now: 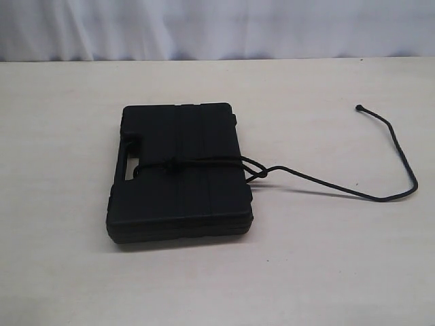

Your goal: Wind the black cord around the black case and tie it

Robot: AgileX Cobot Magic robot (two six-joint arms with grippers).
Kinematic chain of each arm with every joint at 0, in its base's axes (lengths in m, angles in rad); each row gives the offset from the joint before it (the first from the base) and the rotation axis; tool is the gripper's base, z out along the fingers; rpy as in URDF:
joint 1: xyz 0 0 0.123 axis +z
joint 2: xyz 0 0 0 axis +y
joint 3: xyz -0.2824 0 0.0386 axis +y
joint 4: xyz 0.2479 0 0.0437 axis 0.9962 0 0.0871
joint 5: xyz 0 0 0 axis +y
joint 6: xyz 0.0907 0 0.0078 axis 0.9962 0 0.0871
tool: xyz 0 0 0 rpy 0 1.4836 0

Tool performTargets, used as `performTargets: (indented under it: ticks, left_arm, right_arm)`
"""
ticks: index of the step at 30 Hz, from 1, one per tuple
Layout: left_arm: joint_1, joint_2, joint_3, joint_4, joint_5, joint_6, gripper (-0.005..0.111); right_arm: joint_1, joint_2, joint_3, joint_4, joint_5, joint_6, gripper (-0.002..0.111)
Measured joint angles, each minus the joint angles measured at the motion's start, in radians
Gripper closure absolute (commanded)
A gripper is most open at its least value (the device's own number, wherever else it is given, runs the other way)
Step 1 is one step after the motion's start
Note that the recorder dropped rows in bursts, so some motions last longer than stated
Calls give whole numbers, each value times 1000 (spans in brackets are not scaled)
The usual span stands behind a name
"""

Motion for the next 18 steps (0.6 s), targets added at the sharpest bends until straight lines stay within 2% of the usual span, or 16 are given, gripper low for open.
performTargets:
  ticks: [18]
  left_arm:
    - [0,0,0,48,0,0,107]
  right_arm:
    - [0,0,0,0,0,0,103]
